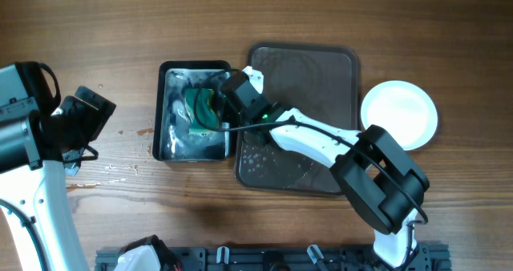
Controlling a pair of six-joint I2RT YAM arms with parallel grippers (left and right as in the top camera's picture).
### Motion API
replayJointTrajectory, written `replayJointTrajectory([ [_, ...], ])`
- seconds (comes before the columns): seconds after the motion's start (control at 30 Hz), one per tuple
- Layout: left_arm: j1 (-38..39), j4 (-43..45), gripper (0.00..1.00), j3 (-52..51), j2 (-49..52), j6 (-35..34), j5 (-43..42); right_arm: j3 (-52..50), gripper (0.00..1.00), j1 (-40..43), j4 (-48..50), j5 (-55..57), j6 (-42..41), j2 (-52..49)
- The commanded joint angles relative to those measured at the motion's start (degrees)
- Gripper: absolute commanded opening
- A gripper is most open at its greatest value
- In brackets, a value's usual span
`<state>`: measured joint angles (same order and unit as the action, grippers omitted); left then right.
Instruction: Clean dirty plates on tray and stack at the side
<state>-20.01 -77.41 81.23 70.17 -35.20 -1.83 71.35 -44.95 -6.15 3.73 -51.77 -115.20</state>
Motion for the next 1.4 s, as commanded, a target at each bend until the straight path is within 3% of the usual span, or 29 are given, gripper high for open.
replayJointTrajectory([
  [0.0,-0.4,0.0,1.00,0.7,-0.3,0.5,-0.1,0.3,0.47,0.0,1.0,1.0,0.8,0.0],
  [0.03,-0.4,0.0,1.00,0.7,-0.3,0.5,-0.1,0.3,0.51,0.0,1.0,1.0,1.2,0.0],
  [0.17,-0.4,0.0,1.00,0.7,-0.3,0.5,-0.1,0.3,0.51,0.5,-1.7,1.0,8.5,4.3],
  [0.27,-0.4,0.0,1.00,0.7,-0.3,0.5,-0.1,0.3,0.50,1.6,-8.4,1.9,16.1,14.7],
  [0.4,-0.4,0.0,1.00,0.7,-0.3,0.5,-0.1,0.3,0.52,2.1,-14.8,-2.3,33.1,31.1],
  [0.43,-0.4,0.0,1.00,0.7,-0.3,0.5,-0.1,0.3,0.56,2.1,-16.5,-5.5,37.5,36.3],
  [0.47,-0.4,0.0,1.00,0.6,-0.3,0.5,-0.1,0.3,0.69,2.1,-18.0,-7.5,38.8,41.1],
  [0.5,-0.4,0.0,1.00,0.7,-0.3,0.5,-0.1,0.3,0.93,2.1,-19.1,-8.4,39.1,44.6],
  [0.53,-0.4,0.0,1.00,0.7,-0.3,0.5,-0.1,0.3,1.00,2.1,-20.4,-8.5,39.2,48.1],
  [0.7,-0.4,0.0,1.00,0.7,-0.3,0.5,-0.1,0.3,1.00,2.1,-30.8,-8.3,39.2,66.7],
  [0.83,-0.4,0.0,1.00,0.6,-0.3,0.5,-0.1,0.3,1.00,2.1,-36.4,-4.8,43.2,74.5],
  [0.9,-0.4,0.0,1.00,0.7,-0.3,0.5,-0.1,0.3,1.00,2.1,-39.7,-1.1,49.1,78.0],
  [1.0,-0.4,0.0,1.00,0.7,-0.3,0.5,-0.1,0.1,1.00,2.1,-44.7,7.0,51.8,78.4],
  [1.13,-0.4,0.0,1.00,0.7,-0.3,0.5,-0.1,-8.5,1.00,7.8,-38.0,12.8,51.7,79.3],
  [1.2,-0.4,0.0,1.00,0.7,-0.3,0.5,-0.1,-19.5,1.00,14.8,-25.7,8.5,51.6,81.3],
  [1.37,-0.4,0.0,1.00,0.7,-0.3,0.5,-0.1,-38.3,1.00,24.3,-9.0,-2.5,51.6,90.3],
])
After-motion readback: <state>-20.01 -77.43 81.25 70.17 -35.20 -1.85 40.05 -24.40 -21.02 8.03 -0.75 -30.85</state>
